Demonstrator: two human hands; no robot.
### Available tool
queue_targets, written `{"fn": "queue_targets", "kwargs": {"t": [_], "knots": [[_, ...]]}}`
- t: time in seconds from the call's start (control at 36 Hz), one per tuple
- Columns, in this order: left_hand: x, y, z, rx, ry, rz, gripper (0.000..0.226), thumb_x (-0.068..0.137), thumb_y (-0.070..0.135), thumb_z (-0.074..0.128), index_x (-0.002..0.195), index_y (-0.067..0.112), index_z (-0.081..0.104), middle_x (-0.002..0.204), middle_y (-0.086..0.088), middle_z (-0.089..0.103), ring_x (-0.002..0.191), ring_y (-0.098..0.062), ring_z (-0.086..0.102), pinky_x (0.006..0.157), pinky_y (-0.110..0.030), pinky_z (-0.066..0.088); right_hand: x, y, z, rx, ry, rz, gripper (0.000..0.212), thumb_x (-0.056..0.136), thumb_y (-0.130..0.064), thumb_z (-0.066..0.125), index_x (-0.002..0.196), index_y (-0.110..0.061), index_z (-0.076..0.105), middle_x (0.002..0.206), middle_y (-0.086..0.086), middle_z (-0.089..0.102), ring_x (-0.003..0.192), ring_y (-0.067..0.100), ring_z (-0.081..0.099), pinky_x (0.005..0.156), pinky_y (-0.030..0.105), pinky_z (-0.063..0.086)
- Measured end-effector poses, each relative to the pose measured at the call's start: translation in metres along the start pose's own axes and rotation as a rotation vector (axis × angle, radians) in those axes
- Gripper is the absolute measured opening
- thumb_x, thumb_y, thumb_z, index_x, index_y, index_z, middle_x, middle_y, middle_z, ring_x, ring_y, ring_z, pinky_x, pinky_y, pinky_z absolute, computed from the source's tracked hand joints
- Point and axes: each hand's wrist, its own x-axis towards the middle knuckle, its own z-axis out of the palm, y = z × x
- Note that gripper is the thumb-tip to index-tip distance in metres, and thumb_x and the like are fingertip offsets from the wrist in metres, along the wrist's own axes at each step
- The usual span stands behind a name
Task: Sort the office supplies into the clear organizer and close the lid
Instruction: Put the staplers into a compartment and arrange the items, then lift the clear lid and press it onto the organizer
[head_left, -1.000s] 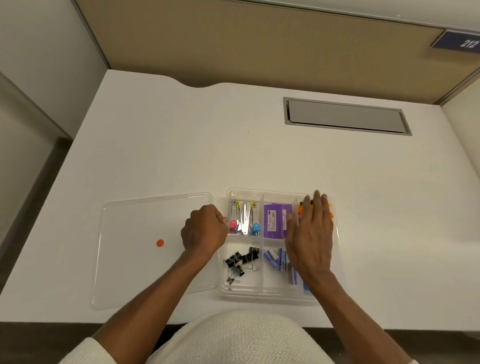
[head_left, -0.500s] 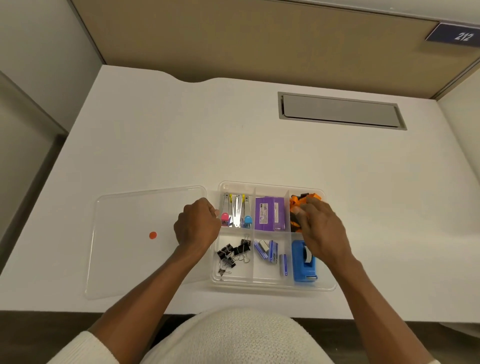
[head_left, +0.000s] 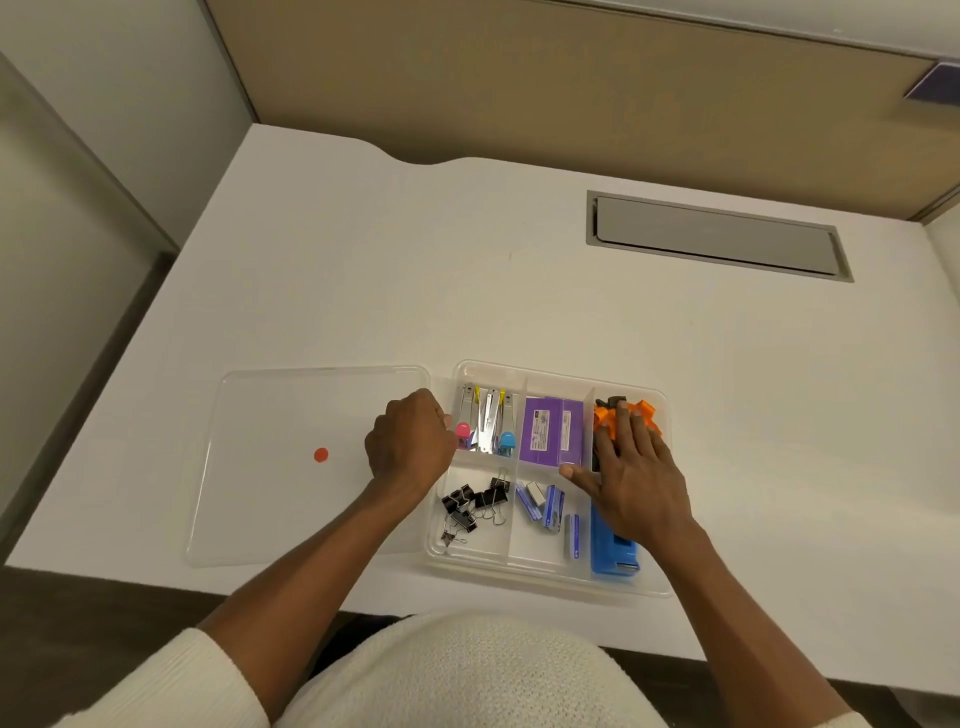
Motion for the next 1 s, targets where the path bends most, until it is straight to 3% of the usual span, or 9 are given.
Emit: {"fn": "queue_targets", "kwargs": {"t": [0.08, 0.17, 0.25, 0.39, 0.56, 0.69, 0.83, 0.94, 1.0], "knots": [[0.0, 0.0, -0.001, 0.006, 0.004, -0.009, 0.009, 0.091, 0.02, 0.073, 0.099, 0.015, 0.072, 0.097, -0.004, 0.076, 0.084, -0.026, 0.073, 0.069, -0.033, 0.057, 0.0, -0.007, -0.013, 0.047, -0.042, 0.024, 0.103, 0.084, -0.08, 0.018, 0.165, -0.018, 0.003, 0.173, 0.013, 0.001, 0.16, 0.034, -0.003, 0.129, 0.047, 0.013], [0.0, -0.001, -0.004, -0.006, 0.009, -0.019, 0.006, 0.093, 0.022, 0.071, 0.095, 0.017, 0.072, 0.093, -0.004, 0.076, 0.081, -0.027, 0.072, 0.066, -0.032, 0.055, -0.001, -0.011, -0.026, 0.087, -0.006, 0.033, 0.091, 0.091, -0.074, 0.044, 0.16, -0.02, 0.021, 0.17, 0.014, 0.021, 0.158, 0.035, 0.018, 0.125, 0.047, 0.027], [-0.001, -0.004, -0.005, -0.04, 0.02, -0.032, 0.018, 0.094, 0.033, 0.07, 0.082, 0.021, 0.065, 0.086, -0.003, 0.076, 0.075, -0.026, 0.071, 0.062, -0.031, 0.052, -0.008, -0.018, -0.036, 0.078, 0.108, 0.021, 0.073, 0.093, -0.064, 0.057, 0.147, -0.019, 0.041, 0.153, 0.011, 0.046, 0.143, 0.029, 0.044, 0.113, 0.042, 0.045], [-0.003, -0.019, -0.013, -0.151, 0.014, -0.093, 0.033, 0.091, 0.051, 0.072, 0.076, 0.022, 0.065, 0.074, 0.004, 0.071, 0.071, -0.022, 0.068, 0.067, -0.036, 0.059, -0.019, -0.052, -0.058, 0.25, 0.264, -0.041, 0.05, 0.092, -0.049, 0.07, 0.128, -0.015, 0.063, 0.126, 0.007, 0.067, 0.115, 0.024, 0.062, 0.086, 0.038, 0.058], [-0.004, -0.055, -0.034, -0.183, 0.106, -0.182, 0.031, 0.09, 0.053, 0.071, 0.08, 0.024, 0.069, 0.078, 0.005, 0.073, 0.076, -0.023, 0.069, 0.069, -0.035, 0.057, -0.021, -0.115, -0.069, 0.541, 0.161, -0.252, 0.037, 0.094, -0.044, 0.07, 0.122, -0.021, 0.069, 0.119, 0.0, 0.069, 0.099, 0.016, 0.069, 0.082, 0.033, 0.058], [0.002, -0.105, -0.056, -0.125, 0.232, -0.26, 0.029, 0.091, 0.049, 0.071, 0.085, 0.021, 0.069, 0.086, -0.001, 0.076, 0.082, -0.027, 0.072, 0.068, -0.036, 0.058, -0.015, -0.172, -0.058, 0.57, 0.1, -0.373, 0.05, 0.093, -0.047, 0.069, 0.134, -0.019, 0.062, 0.133, 0.004, 0.063, 0.109, 0.02, 0.068, 0.093, 0.036, 0.056], [0.011, -0.154, -0.07, -0.01, 0.217, -0.36, 0.04, 0.091, 0.046, 0.073, 0.107, 0.01, 0.069, 0.115, -0.016, 0.066, 0.11, -0.036, 0.063, 0.083, -0.046, 0.057, -0.001, -0.221, -0.044, 0.549, 0.043, -0.321, 0.066, 0.092, -0.043, 0.071, 0.145, -0.012, 0.049, 0.147, 0.015, 0.05, 0.125, 0.031, 0.058, 0.1, 0.034, 0.047], [0.018, -0.182, -0.075, 0.074, 0.158, -0.472, 0.066, 0.087, 0.051, 0.076, 0.124, 0.0, 0.059, 0.13, -0.026, 0.054, 0.122, -0.043, 0.053, 0.098, -0.056, 0.052, 0.015, -0.245, -0.032, 0.488, -0.004, -0.216, 0.065, 0.09, -0.038, 0.071, 0.137, -0.001, 0.046, 0.131, 0.024, 0.049, 0.115, 0.042, 0.055, 0.089, 0.038, 0.044], [0.02, -0.19, -0.076, 0.07, 0.155, -0.498, 0.076, 0.085, 0.053, 0.076, 0.129, -0.004, 0.052, 0.135, -0.029, 0.05, 0.125, -0.045, 0.051, 0.1, -0.057, 0.051, 0.022, -0.253, -0.027, 0.421, -0.023, -0.192, 0.065, 0.088, -0.038, 0.072, 0.132, 0.002, 0.044, 0.131, 0.028, 0.045, 0.116, 0.047, 0.051, 0.092, 0.041, 0.044]]}}
